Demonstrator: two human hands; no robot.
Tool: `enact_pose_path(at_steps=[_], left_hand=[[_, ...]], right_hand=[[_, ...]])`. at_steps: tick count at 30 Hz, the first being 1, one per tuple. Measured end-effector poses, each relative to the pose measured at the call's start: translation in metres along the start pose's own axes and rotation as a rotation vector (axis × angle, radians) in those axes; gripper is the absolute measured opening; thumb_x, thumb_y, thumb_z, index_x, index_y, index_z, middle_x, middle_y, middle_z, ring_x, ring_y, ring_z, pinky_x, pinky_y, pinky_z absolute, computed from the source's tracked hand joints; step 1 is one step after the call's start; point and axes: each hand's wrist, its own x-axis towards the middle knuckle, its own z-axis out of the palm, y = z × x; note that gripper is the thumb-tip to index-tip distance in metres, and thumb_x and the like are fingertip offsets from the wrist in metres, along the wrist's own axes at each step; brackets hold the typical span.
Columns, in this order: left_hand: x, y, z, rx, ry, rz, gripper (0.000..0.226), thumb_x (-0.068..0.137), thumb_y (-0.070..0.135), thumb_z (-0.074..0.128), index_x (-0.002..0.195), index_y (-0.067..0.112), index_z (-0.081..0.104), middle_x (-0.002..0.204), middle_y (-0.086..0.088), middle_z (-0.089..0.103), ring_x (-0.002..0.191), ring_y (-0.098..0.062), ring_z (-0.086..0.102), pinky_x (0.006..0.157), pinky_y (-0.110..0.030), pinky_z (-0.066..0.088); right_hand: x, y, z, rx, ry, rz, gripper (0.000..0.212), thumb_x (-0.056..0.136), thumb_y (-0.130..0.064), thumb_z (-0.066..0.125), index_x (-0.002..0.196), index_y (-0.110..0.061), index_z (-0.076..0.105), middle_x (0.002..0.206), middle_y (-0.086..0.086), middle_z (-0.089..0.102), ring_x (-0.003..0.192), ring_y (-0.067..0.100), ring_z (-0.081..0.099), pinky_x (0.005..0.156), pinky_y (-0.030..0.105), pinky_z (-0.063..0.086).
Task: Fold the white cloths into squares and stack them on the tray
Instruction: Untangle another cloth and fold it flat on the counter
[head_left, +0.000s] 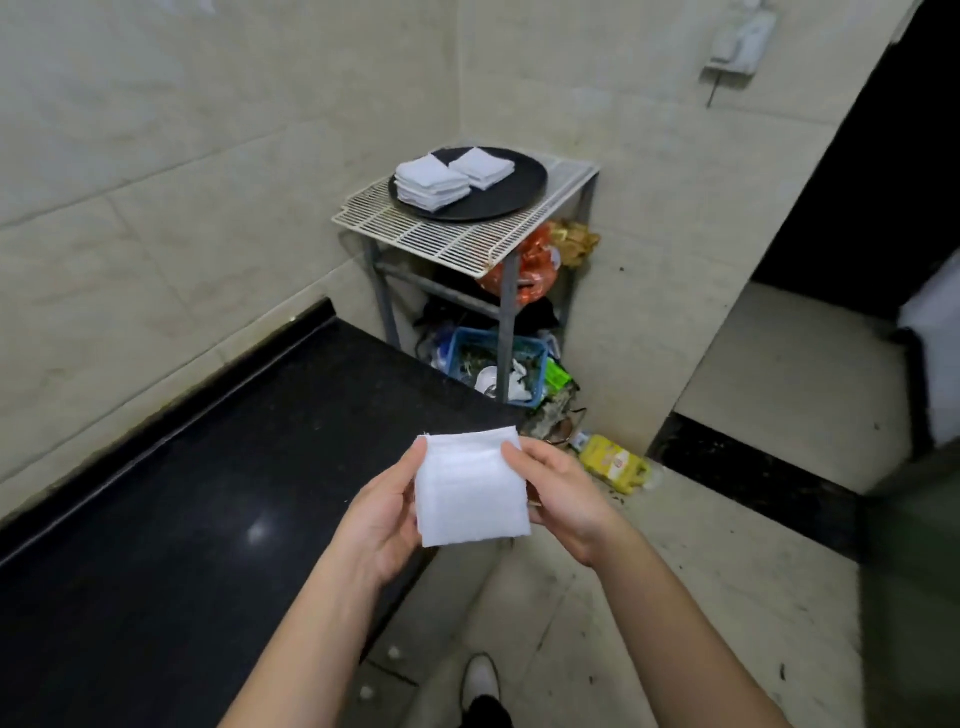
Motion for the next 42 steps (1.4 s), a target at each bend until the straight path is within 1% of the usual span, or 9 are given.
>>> enact_pose_path(at_steps=[5, 13, 16, 20, 26, 29, 32, 38, 42], left_hand=[[0.069, 0.043, 0.050, 0.115, -0.025, 0.043, 0.039, 0.089, 0.043, 0.069, 0.109, 0.010, 0.074, 0.098, -0.010, 0.077, 0.083, -0.026, 0.075, 0.073, -0.042, 0.059], [0.149, 0.103, 0.101, 0.226, -0.150, 0.043, 0.040, 0.096, 0.050, 0.057, 0.119, 0.019, 0.069, 0.105, -0.008, 0.076, 0.095, -0.028, 0.074, 0.079, -0.047, 0.059], [0.176, 0.128, 0.113, 0.238, -0.219, 0.030, 0.035, 0.096, 0.042, 0.058, 0.123, 0.022, 0.065, 0.113, -0.011, 0.074, 0.101, -0.030, 0.072, 0.086, -0.050, 0.058], [0.207, 0.153, 0.136, 0.265, -0.223, 0.075, 0.029, 0.096, 0.024, 0.061, 0.124, 0.024, 0.065, 0.111, -0.006, 0.075, 0.100, -0.026, 0.073, 0.086, -0.048, 0.059], [0.265, 0.199, 0.192, 0.175, -0.117, 0.167, 0.023, 0.095, 0.013, 0.062, 0.115, 0.010, 0.072, 0.091, -0.006, 0.077, 0.076, -0.017, 0.073, 0.070, -0.034, 0.058], [0.295, 0.221, 0.227, 0.087, 0.021, 0.207, 0.024, 0.092, 0.013, 0.065, 0.113, 0.003, 0.070, 0.074, -0.004, 0.072, 0.055, -0.012, 0.063, 0.052, -0.026, 0.050], [0.322, 0.245, 0.259, 0.057, 0.145, 0.257, 0.020, 0.091, 0.015, 0.068, 0.109, 0.007, 0.073, 0.095, -0.008, 0.077, 0.068, -0.014, 0.069, 0.053, -0.026, 0.053], [0.387, 0.281, 0.305, 0.062, 0.341, 0.322, 0.018, 0.090, 0.018, 0.071, 0.105, 0.008, 0.073, 0.095, -0.011, 0.077, 0.075, -0.022, 0.072, 0.062, -0.034, 0.057], [0.432, 0.308, 0.318, -0.013, 0.459, 0.343, 0.018, 0.089, 0.017, 0.073, 0.103, 0.007, 0.071, 0.097, -0.012, 0.077, 0.087, -0.028, 0.074, 0.068, -0.038, 0.060]], right_hand=[[0.054, -0.054, -0.032, -0.041, 0.106, -0.025, 0.024, 0.101, -0.034, 0.058, 0.111, -0.020, 0.075, 0.103, 0.002, 0.077, 0.087, 0.014, 0.070, 0.075, 0.033, 0.054], [0.133, -0.121, -0.074, -0.049, 0.183, -0.009, 0.029, 0.097, -0.044, 0.059, 0.117, -0.027, 0.073, 0.115, 0.009, 0.073, 0.094, 0.021, 0.066, 0.079, 0.036, 0.055], [0.163, -0.148, -0.089, -0.006, 0.172, -0.015, 0.029, 0.097, -0.039, 0.059, 0.114, -0.024, 0.076, 0.108, 0.012, 0.069, 0.091, 0.023, 0.067, 0.076, 0.036, 0.058], [0.209, -0.176, -0.115, 0.023, 0.087, -0.005, 0.028, 0.096, -0.028, 0.055, 0.114, -0.025, 0.077, 0.122, 0.007, 0.069, 0.109, 0.025, 0.065, 0.078, 0.035, 0.056], [0.315, -0.230, -0.162, 0.036, -0.086, -0.024, 0.033, 0.096, -0.014, 0.058, 0.127, -0.018, 0.069, 0.125, 0.006, 0.071, 0.118, 0.028, 0.065, 0.092, 0.044, 0.056], [0.366, -0.267, -0.179, 0.016, -0.156, -0.036, 0.030, 0.097, -0.010, 0.058, 0.123, -0.016, 0.071, 0.119, 0.005, 0.073, 0.106, 0.021, 0.070, 0.080, 0.036, 0.058], [0.411, -0.302, -0.194, -0.075, -0.217, -0.059, 0.028, 0.098, -0.011, 0.058, 0.122, -0.021, 0.071, 0.113, 0.001, 0.076, 0.098, 0.016, 0.071, 0.082, 0.037, 0.059], [0.497, -0.356, -0.218, -0.290, -0.303, -0.104, 0.029, 0.099, -0.019, 0.060, 0.127, -0.026, 0.067, 0.113, -0.002, 0.075, 0.107, 0.019, 0.071, 0.093, 0.044, 0.058], [0.553, -0.391, -0.213, -0.311, -0.330, -0.127, 0.026, 0.100, -0.018, 0.060, 0.124, -0.023, 0.067, 0.113, -0.003, 0.075, 0.103, 0.016, 0.072, 0.076, 0.030, 0.060]])
